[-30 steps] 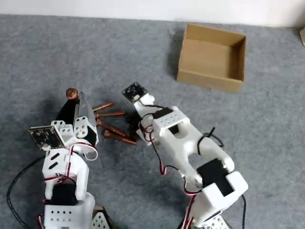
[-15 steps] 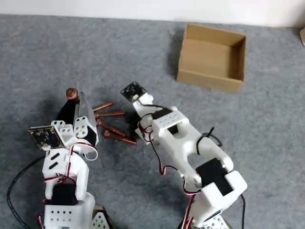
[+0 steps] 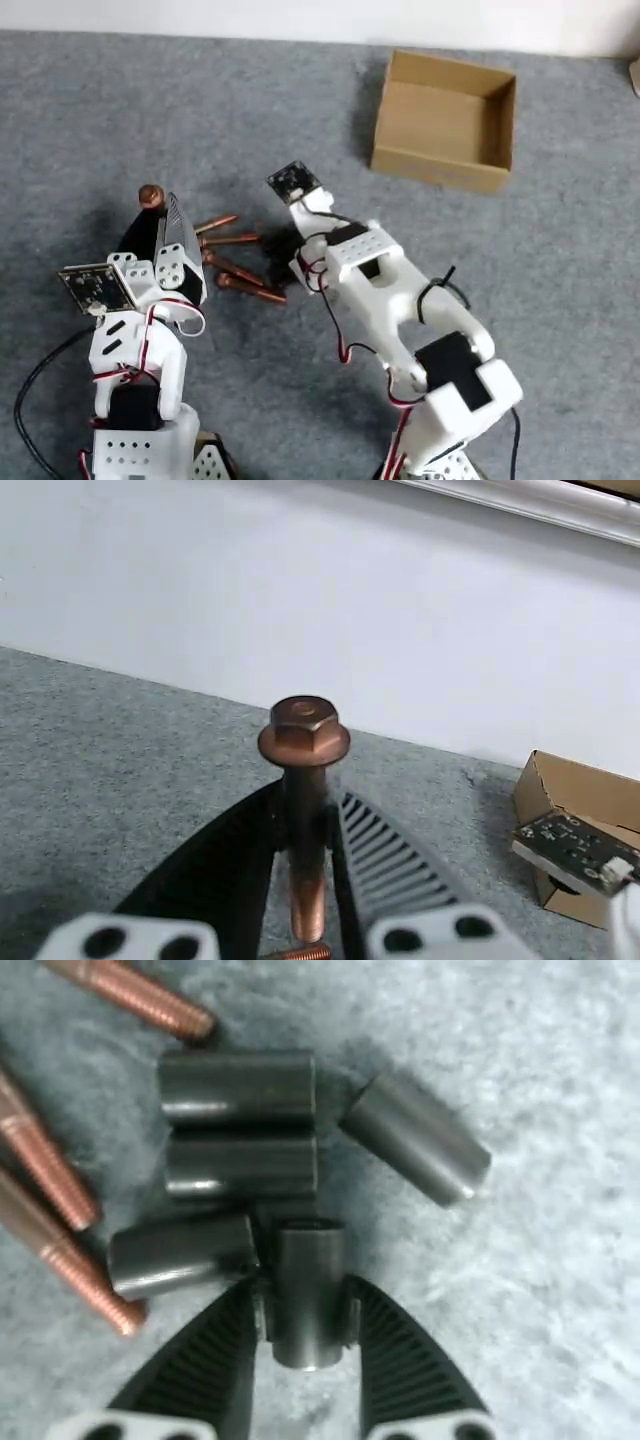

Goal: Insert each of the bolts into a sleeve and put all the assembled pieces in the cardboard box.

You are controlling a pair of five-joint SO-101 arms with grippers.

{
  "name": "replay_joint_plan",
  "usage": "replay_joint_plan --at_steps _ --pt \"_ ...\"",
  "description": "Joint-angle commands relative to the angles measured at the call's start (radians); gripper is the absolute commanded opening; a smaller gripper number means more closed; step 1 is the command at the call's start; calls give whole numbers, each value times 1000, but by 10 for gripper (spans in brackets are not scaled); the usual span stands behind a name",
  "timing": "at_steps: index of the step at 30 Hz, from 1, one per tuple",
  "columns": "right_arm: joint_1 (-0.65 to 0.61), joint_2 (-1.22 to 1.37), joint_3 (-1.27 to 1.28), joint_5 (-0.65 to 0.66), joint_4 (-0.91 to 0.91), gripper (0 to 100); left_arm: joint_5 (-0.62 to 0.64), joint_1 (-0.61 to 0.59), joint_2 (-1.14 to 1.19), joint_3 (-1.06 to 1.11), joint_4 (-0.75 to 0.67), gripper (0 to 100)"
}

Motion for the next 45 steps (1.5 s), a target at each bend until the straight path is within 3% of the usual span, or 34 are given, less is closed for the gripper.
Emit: replay_joint_plan --at_steps 1,9,16,22,24,26,31,33,38,42,45 --pt "38 -234 5 -17 31 5 -5 -5 -15 -21 -6 11" --pt "-5 -742 323 -18 -50 5 -11 94 -15 -41 -68 11" --pt "-53 -1251 754 -18 -295 5 -172 203 -15 -122 89 11" --pt "-58 -1689 1032 -20 -326 5 -318 334 -13 -148 124 11" --pt "-85 -1831 1113 -20 -326 5 -315 348 -13 -182 124 11" --pt "-116 -1946 1181 -17 -325 5 -222 328 -13 -208 114 11" --pt "-156 -1890 1211 -14 -335 5 147 217 -16 -127 -97 11" --pt "-150 -1902 1213 -14 -351 5 198 200 -18 -39 -204 8" --pt "-150 -1931 1218 -14 -352 5 34 173 -18 51 -477 8" --pt "-150 -1931 1218 -14 -352 5 -81 176 -18 51 -486 8" --pt "-150 -1931 1218 -14 -352 5 -92 176 -18 51 -486 8"
